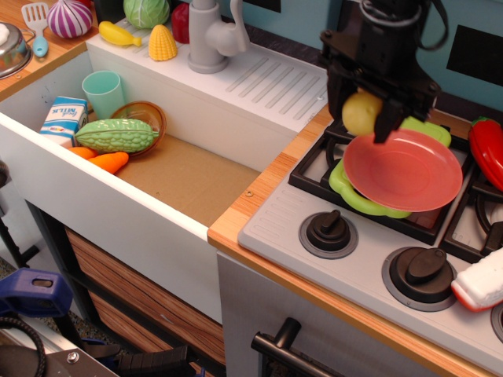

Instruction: Put potato on plate

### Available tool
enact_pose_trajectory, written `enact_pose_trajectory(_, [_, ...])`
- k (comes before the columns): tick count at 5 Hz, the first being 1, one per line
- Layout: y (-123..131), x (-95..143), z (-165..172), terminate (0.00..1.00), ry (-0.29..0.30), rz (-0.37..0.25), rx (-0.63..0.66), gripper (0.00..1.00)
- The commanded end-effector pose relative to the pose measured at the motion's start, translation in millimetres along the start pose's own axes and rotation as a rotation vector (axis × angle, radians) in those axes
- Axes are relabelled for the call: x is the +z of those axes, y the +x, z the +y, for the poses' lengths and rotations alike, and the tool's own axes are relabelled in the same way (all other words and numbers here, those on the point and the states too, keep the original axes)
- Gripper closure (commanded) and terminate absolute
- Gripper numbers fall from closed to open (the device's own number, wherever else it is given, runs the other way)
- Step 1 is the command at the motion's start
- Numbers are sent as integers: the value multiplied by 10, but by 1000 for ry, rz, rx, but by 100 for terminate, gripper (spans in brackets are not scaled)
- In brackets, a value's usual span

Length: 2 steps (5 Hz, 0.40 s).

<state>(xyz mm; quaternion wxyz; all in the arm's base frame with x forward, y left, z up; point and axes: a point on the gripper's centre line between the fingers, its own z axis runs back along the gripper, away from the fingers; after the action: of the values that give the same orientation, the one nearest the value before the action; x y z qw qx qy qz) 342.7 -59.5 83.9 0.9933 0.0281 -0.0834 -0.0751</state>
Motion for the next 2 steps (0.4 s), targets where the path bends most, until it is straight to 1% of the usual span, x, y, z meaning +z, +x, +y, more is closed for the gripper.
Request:
enact_pose_trajectory(1, [107,131,-45,0,-61,-69,-36,100])
enact_pose_trajectory(2, [195,158,-31,0,-72,-79,-51,0])
